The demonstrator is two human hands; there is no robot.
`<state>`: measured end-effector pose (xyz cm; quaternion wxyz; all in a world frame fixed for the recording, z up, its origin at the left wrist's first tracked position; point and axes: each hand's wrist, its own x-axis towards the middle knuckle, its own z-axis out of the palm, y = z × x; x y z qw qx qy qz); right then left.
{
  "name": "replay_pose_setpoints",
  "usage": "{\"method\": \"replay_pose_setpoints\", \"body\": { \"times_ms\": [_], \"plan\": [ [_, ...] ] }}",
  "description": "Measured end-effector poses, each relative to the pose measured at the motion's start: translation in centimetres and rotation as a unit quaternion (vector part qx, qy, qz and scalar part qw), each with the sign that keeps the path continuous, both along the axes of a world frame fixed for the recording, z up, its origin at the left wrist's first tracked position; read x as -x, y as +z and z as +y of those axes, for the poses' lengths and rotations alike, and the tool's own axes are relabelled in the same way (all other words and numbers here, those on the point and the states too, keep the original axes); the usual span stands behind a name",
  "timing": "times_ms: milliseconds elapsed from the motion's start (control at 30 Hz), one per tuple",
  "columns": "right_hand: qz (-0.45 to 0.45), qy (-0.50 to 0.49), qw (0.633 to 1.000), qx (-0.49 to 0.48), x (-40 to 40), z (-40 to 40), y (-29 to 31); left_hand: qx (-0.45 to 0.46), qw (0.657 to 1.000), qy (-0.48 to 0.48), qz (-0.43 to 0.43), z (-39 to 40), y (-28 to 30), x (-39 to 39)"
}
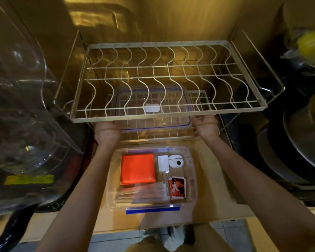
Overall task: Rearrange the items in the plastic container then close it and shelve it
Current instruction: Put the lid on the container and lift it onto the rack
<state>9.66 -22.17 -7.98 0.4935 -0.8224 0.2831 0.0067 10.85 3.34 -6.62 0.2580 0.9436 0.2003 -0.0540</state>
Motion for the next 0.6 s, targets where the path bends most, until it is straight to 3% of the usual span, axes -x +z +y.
{"method": "replay_pose_setpoints", "body": {
  "times_ms": [167, 367, 500, 600],
  "plan": [
    [0.031, 0.011, 0.998, -0.045, -0.4, 0.6, -0.6, 0.002, 1.0, 0.023, -0.001, 0.7, -0.4, 0.3],
    [-0.026, -0.004, 0.997, -0.066, 3.0, -0.3, 0.0, 0.177, 0.983, 0.043, -0.029, 2.0, -0.4, 2.3],
    [0.002, 0.067, 0.994, -0.091, 7.2, -0.7, 1.2, 0.369, 0.926, 0.076, -0.002, 2.7, -0.3, 4.6],
    [0.018, 0.046, 0.991, -0.124, 9.7, -1.2, 1.0, 0.453, 0.889, 0.067, 0.027, 2.8, -0.3, 6.5]
  ]
}}
